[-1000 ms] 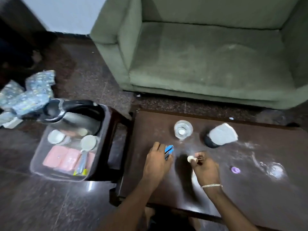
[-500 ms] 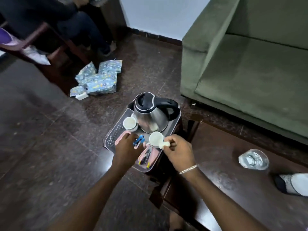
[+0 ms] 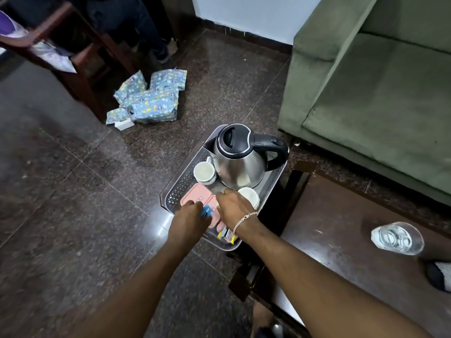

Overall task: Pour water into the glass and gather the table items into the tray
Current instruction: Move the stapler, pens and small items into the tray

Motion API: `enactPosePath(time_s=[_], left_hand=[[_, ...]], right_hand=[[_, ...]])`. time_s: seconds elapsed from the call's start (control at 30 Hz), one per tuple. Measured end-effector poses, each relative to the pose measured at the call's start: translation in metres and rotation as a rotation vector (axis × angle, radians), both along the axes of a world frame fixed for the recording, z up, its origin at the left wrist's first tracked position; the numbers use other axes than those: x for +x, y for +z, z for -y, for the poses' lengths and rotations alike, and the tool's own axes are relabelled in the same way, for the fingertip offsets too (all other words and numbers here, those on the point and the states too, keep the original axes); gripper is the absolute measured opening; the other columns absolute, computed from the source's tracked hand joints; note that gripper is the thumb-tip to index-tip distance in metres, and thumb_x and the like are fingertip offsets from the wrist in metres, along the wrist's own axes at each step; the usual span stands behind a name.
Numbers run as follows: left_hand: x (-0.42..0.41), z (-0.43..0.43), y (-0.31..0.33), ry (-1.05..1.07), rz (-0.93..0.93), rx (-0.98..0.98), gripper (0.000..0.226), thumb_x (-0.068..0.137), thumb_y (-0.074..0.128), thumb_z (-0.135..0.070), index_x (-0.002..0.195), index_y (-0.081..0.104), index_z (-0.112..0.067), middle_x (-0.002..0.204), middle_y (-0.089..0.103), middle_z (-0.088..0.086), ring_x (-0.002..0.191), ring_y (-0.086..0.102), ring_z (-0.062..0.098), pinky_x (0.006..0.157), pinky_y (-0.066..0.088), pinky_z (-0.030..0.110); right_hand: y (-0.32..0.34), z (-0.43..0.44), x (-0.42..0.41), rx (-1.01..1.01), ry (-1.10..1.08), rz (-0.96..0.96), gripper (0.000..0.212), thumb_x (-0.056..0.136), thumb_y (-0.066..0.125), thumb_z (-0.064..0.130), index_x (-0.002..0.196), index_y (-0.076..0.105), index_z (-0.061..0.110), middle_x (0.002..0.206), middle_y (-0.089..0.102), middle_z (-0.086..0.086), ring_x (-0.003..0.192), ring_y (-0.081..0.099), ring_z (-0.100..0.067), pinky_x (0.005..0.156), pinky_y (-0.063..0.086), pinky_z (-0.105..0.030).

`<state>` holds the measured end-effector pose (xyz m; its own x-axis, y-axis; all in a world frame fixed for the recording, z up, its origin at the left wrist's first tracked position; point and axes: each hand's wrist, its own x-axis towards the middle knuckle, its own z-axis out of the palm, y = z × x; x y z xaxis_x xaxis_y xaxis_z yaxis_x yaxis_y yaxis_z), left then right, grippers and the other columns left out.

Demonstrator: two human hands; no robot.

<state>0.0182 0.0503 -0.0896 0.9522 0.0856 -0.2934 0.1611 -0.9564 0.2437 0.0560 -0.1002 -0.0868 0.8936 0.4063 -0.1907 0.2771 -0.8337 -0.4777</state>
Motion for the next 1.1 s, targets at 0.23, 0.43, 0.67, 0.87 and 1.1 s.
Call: enactPosePath(time_s=[0.23, 0.43, 0.67, 0.87, 1.1], left_hand=[[0.002, 0.004, -0.002, 0.075, 0.033, -0.033, 0.034, 0.086, 0.075, -0.036, 0.1, 0.063, -0.007, 0.096, 0.069, 0.017, 0.089, 0.065, 0.041, 0.069, 0.048, 0.042], [-0.001, 0.009, 0.009, 0.087, 0.029, -0.023, 0.042, 0.084, 0.076, -0.038, 0.111, 0.062, -0.01, 0.106, 0.068, 0.014, 0.094, 0.066, 0.038, 0.073, 0.053, 0.042], [-0.016, 0.055, 0.041, 0.026, 0.255, -0.115, 0.025, 0.087, 0.07, -0.036, 0.096, 0.056, -0.016, 0.095, 0.063, 0.005, 0.084, 0.065, 0.037, 0.064, 0.05, 0.042], [-0.032, 0.157, 0.049, -0.239, 0.331, -0.251, 0.027, 0.088, 0.065, -0.041, 0.099, 0.055, -0.019, 0.095, 0.061, 0.002, 0.076, 0.064, 0.033, 0.058, 0.051, 0.041], [-0.074, 0.297, 0.018, -0.599, 0.137, -0.318, 0.041, 0.092, 0.059, -0.055, 0.119, 0.057, -0.024, 0.109, 0.056, -0.006, 0.079, 0.068, 0.019, 0.063, 0.057, 0.037]], right_hand=[[-0.01, -0.01, 0.009, -0.014, 0.09, 0.0, 0.026, 0.084, 0.065, 0.01, 0.11, 0.059, 0.007, 0.118, 0.06, -0.015, 0.115, 0.053, -0.033, 0.09, 0.046, -0.04], [-0.012, 0.01, 0.0, 0.102, 0.074, 0.032, 0.05, 0.081, 0.073, 0.016, 0.125, 0.051, 0.01, 0.121, 0.057, -0.014, 0.112, 0.055, -0.035, 0.091, 0.05, -0.043], [0.011, 0.091, -0.057, 0.32, -0.144, 0.154, 0.053, 0.083, 0.072, 0.019, 0.132, 0.052, 0.012, 0.117, 0.056, -0.008, 0.106, 0.059, -0.028, 0.092, 0.049, -0.034], [0.0, 0.212, -0.144, 0.308, -0.459, 0.093, 0.053, 0.087, 0.072, 0.028, 0.136, 0.052, 0.023, 0.111, 0.056, 0.003, 0.09, 0.063, -0.015, 0.082, 0.051, -0.022], [-0.024, 0.351, -0.253, 0.222, -0.793, 0.023, 0.049, 0.083, 0.077, 0.021, 0.127, 0.058, 0.019, 0.108, 0.058, 0.004, 0.072, 0.06, -0.01, 0.072, 0.056, -0.03]])
